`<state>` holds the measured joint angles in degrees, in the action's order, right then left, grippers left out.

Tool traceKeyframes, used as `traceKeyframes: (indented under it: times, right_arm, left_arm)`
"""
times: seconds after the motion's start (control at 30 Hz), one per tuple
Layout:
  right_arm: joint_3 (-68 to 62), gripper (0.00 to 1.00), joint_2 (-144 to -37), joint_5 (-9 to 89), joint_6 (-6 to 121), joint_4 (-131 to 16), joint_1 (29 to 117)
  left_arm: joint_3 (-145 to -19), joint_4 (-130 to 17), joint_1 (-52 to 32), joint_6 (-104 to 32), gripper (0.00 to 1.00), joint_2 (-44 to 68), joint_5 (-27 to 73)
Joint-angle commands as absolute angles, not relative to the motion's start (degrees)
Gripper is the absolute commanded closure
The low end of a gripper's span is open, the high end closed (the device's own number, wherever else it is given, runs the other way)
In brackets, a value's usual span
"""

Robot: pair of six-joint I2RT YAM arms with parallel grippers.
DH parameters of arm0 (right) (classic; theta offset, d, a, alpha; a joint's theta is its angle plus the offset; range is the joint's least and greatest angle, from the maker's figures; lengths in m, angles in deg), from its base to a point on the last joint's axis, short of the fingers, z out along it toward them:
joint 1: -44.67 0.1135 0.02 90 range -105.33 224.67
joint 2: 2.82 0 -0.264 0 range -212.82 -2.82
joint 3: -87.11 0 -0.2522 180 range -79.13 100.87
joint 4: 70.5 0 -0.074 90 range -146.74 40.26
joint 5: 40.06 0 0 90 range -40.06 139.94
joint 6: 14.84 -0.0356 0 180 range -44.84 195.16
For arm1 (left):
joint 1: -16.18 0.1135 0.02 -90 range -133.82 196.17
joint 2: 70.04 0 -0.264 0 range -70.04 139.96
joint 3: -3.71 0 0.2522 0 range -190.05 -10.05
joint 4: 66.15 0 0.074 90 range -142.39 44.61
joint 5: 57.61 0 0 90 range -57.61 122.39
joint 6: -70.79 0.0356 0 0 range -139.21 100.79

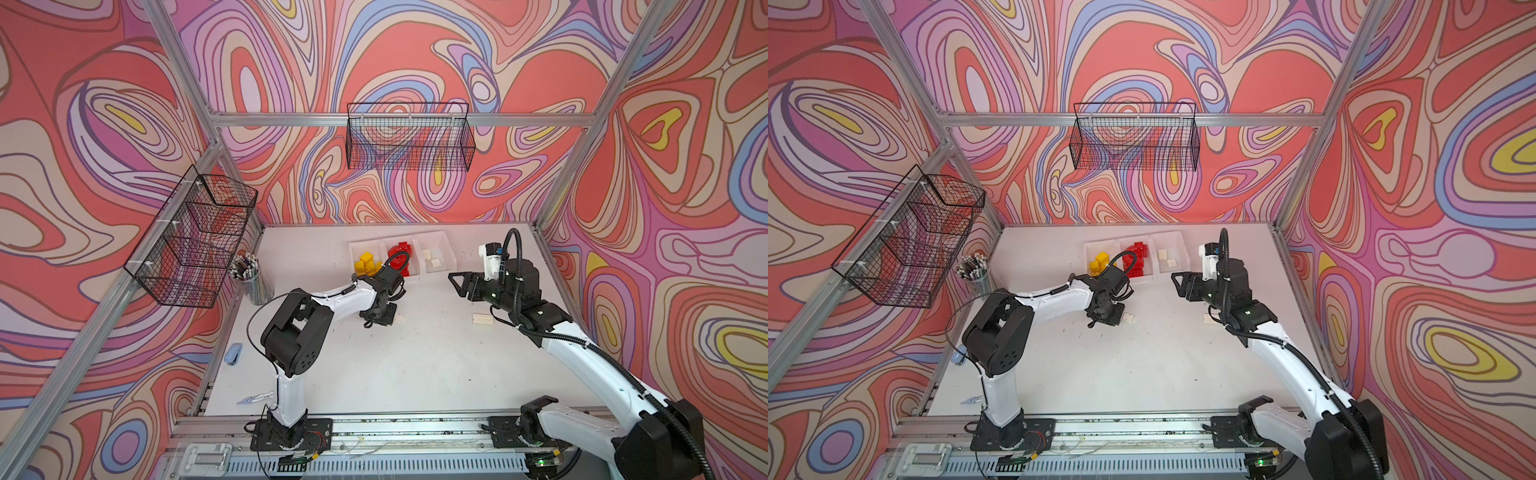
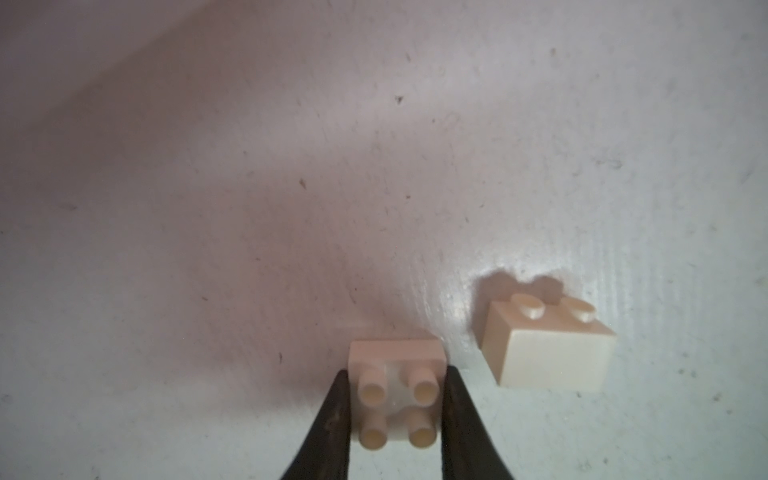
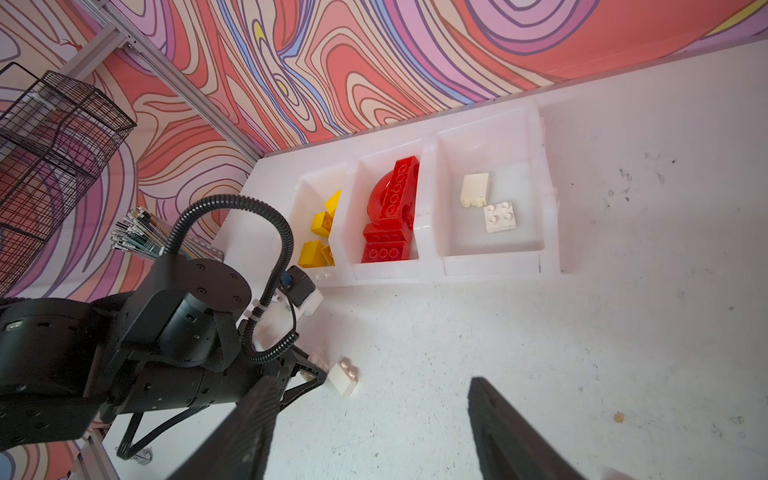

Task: Sort the legos into containers by color
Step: 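Grasp the white 2x2 brick with the left gripper while the right arm draws back, then carry the white 2x2 brick with the left gripper into the farthest compartment and release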

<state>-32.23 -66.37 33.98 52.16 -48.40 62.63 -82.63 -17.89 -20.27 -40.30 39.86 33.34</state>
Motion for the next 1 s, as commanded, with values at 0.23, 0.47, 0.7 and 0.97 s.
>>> traceKeyframes:
  times: [0.23,0.47,0.7,0.97]
  right_arm:
    - [-32.72,0.25,-64.27,32.02,51.33,-47.55,62.6]
    - [-34.45,0.25,-56.94,31.76,51.09,-46.88,62.6]
    - [-35.6,0.25,-52.87,30.54,51.08,-46.66,62.56]
    - [-37.97,0.25,-51.16,28.9,50.24,-48.13,62.6]
  left_arm:
    - [-99.86,-12.58,-20.39,-39.35,0.77,36.13,30.34]
    - [-115.94,-15.08,-20.39,-39.29,0.78,43.02,23.22]
    - [-122.19,-27.42,-20.39,-44.05,0.78,49.77,16.66]
    - [-125.71,-43.37,-19.87,-50.66,0.77,58.37,11.06]
